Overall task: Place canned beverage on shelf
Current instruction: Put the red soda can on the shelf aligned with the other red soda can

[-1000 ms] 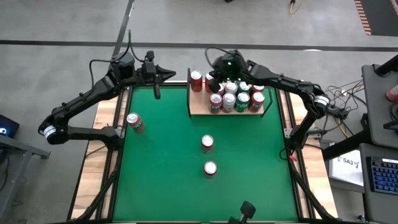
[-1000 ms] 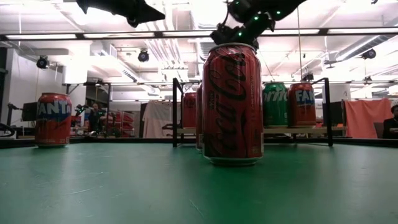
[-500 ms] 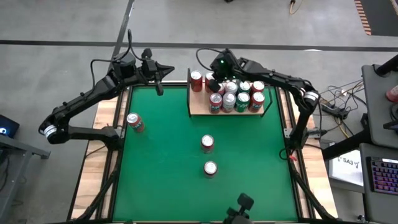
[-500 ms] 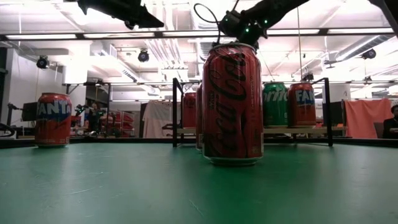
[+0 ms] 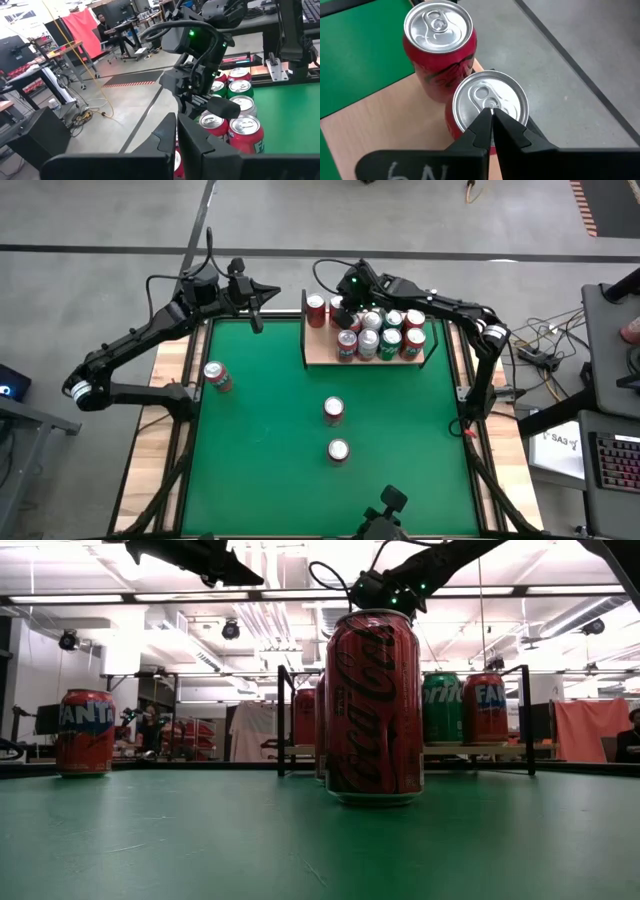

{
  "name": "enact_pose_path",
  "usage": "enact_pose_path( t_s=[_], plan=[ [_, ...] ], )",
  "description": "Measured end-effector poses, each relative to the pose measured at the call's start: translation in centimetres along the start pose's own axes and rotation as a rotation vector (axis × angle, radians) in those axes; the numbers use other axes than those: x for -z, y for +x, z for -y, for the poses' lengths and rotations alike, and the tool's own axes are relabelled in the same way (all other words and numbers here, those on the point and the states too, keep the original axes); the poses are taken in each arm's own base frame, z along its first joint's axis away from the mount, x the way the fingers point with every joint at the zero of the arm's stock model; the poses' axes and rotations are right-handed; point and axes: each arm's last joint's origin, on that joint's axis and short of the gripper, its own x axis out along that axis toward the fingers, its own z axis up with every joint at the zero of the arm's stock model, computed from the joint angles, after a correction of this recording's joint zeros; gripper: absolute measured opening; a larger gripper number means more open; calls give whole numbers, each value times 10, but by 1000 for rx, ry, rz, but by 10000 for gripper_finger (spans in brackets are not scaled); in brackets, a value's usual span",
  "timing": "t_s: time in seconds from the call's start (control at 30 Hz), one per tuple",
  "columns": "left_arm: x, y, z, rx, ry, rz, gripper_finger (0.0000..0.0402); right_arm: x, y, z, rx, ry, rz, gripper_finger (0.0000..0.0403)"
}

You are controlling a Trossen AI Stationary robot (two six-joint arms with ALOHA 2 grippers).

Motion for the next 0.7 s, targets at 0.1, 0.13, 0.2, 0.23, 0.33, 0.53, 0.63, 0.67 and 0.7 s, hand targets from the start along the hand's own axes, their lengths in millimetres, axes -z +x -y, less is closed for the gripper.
enact_pose_path(
  t_s=[0.1, 0.13, 0.2, 0.23, 0.33, 0.53, 0.63, 0.67, 0.7],
  plan=[
    [0, 0, 0, -2, 0, -1, 0, 0, 0, 1, 36, -1, -7, 9],
    [0, 0, 0, -3, 0, -1, 0, 1, 0, 1, 42, -1, -10, 9],
    [0, 0, -1, -3, 0, -2, 0, 1, 0, 1, 45, -2, -15, 9],
    [0, 0, 0, -3, 0, -2, 0, 1, 0, 1, 45, -3, -18, 9],
    [0, 0, 0, -3, 0, -2, 0, 3, 0, 1, 46, -4, -32, 9],
    [0, 0, 0, -3, 0, -2, 0, 4, -2, 1, 44, -5, -51, 9],
    [0, 0, 0, -3, -1, -2, 0, 4, -4, 1, 66, -6, -55, 9],
    [0, 0, 0, -3, -1, -2, 0, 5, -5, 2, 75, -7, -60, 9],
    [0, 0, -1, -3, -1, -2, 0, 5, -5, 2, 83, -7, -64, 9]
  ],
)
